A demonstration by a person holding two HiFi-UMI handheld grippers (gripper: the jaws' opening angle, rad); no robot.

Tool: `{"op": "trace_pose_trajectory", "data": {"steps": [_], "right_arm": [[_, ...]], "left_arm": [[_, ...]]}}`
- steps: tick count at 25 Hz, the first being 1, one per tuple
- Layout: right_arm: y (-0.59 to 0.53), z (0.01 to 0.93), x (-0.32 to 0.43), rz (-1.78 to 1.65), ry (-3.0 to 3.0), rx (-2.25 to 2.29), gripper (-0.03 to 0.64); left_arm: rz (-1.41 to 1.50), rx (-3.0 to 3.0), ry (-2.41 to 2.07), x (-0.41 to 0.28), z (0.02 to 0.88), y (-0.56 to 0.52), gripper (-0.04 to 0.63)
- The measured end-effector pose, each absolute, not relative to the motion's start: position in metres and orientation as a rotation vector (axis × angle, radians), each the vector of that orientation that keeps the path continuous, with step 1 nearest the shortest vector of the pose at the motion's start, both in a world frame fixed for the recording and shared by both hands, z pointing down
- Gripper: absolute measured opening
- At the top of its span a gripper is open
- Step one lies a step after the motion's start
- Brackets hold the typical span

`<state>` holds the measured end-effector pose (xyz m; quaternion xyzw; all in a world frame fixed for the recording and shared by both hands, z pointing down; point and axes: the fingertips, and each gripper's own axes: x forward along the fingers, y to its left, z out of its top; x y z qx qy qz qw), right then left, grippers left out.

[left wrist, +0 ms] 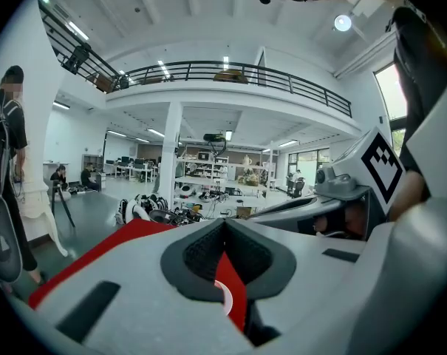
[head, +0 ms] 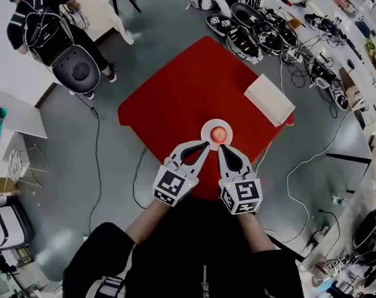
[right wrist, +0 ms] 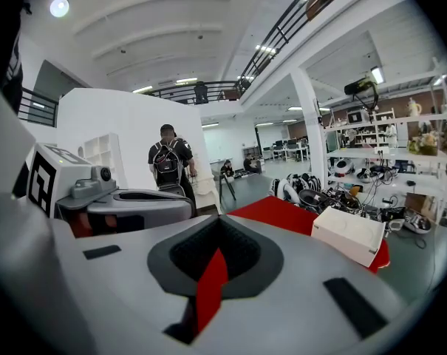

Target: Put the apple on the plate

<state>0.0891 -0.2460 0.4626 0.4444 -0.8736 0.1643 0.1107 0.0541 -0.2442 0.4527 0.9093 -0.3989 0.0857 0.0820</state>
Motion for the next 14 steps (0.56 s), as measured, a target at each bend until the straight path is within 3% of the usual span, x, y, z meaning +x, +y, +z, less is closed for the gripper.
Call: {"op": "trace_pose_trajectory", "data": {"steps": [14], "right_arm": [[-0.244,0.468,0.119,0.493,-2.519,1.387,0.009]], "left_arm": [[0.280,2.733,-1.163,0.067,0.462,-0.241,0.006]]}}
